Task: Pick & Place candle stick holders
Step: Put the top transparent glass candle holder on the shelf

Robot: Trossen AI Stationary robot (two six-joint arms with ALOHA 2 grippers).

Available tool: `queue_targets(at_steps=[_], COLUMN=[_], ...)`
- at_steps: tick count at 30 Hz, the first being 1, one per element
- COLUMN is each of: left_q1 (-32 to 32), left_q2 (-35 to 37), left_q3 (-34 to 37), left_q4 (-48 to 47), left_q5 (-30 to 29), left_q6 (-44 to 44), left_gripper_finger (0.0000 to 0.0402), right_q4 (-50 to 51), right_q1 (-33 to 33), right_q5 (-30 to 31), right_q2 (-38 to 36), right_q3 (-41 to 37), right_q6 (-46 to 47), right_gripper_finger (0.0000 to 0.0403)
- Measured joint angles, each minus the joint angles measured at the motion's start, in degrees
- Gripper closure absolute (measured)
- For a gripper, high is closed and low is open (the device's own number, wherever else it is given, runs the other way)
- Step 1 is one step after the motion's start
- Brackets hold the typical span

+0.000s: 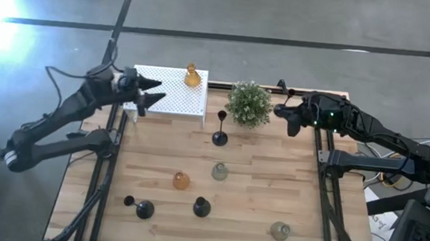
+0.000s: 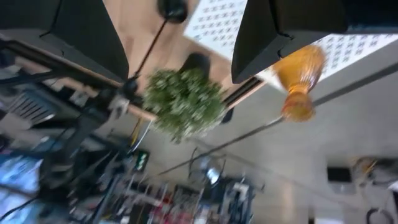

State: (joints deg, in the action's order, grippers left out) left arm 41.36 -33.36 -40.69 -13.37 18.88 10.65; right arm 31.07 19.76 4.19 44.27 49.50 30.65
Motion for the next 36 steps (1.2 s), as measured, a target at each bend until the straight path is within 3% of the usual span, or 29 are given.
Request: queue_targets(at_steps=[8, 14, 20, 25, 29, 36], left_q1=[0.0, 0.0, 0.0, 0.0, 0.0, 0.0], left_q2=[6.8, 8.8, 9.0, 9.2, 9.0, 7.1], left_q3=[-1.1, -1.8, -1.6, -1.6, -1.6, -2.2], left_q4=[0.0, 0.1, -0.1, 0.1, -0.8, -0.9], left_q5=[0.4, 5.5, 10.6, 13.8, 16.6, 25.6], left_q6=[5.7, 14.9, 16.4, 15.3, 14.6, 14.7], left_gripper_finger=[0.0112, 0.0112, 0.0113, 0.0119, 0.0153, 0.0252], right_q4=[0.1, 2.9, 10.2, 10.1, 9.9, 9.9], right_q1=[0.0, 0.0, 0.0, 0.0, 0.0, 0.0], right_q5=[-4.4, -9.4, -10.3, -10.3, -9.3, -3.6], right_q2=[-1.3, -5.0, -10.6, -15.9, -19.3, -22.6], right_q3=[0.0, 0.0, 0.0, 0.0, 0.0, 0.0], right_q6=[-0.5, 2.9, 8.5, 11.9, 12.5, 12.3], right_gripper_finger=[0.0350, 0.0360, 0.0360, 0.0363, 0.0370, 0.0371])
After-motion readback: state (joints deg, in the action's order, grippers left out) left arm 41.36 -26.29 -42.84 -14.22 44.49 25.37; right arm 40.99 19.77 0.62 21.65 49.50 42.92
